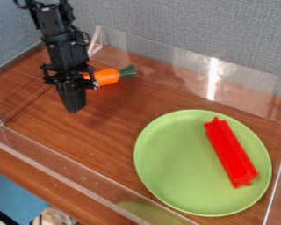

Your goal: Move the carrot from the green plate to the table

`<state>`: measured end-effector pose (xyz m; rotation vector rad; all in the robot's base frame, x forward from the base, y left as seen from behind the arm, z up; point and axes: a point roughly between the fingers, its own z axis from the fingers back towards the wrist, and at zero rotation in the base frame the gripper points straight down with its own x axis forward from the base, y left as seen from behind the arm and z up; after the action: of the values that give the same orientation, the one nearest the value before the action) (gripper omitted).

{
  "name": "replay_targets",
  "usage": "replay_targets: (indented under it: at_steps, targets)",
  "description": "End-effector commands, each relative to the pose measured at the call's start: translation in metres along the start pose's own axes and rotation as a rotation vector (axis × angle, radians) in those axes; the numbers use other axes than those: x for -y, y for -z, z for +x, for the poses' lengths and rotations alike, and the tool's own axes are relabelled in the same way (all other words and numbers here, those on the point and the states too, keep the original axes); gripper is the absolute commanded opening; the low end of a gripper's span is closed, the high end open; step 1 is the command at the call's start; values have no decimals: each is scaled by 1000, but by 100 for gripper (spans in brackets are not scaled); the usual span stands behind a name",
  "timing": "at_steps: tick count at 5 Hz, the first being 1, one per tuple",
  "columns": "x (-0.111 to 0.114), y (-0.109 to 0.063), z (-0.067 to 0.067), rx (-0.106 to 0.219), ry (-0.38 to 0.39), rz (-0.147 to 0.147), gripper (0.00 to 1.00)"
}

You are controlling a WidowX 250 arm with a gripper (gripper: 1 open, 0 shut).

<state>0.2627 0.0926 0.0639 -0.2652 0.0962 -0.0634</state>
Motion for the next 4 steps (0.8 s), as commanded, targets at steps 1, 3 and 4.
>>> replay_targets:
  at_steps: [1, 3, 4]
  targets:
    - [11, -21, 5, 35, 73, 24, 0]
    - [12, -28, 31, -5, 266, 40, 0]
    - [4, -25, 51, -16, 362, 52, 0]
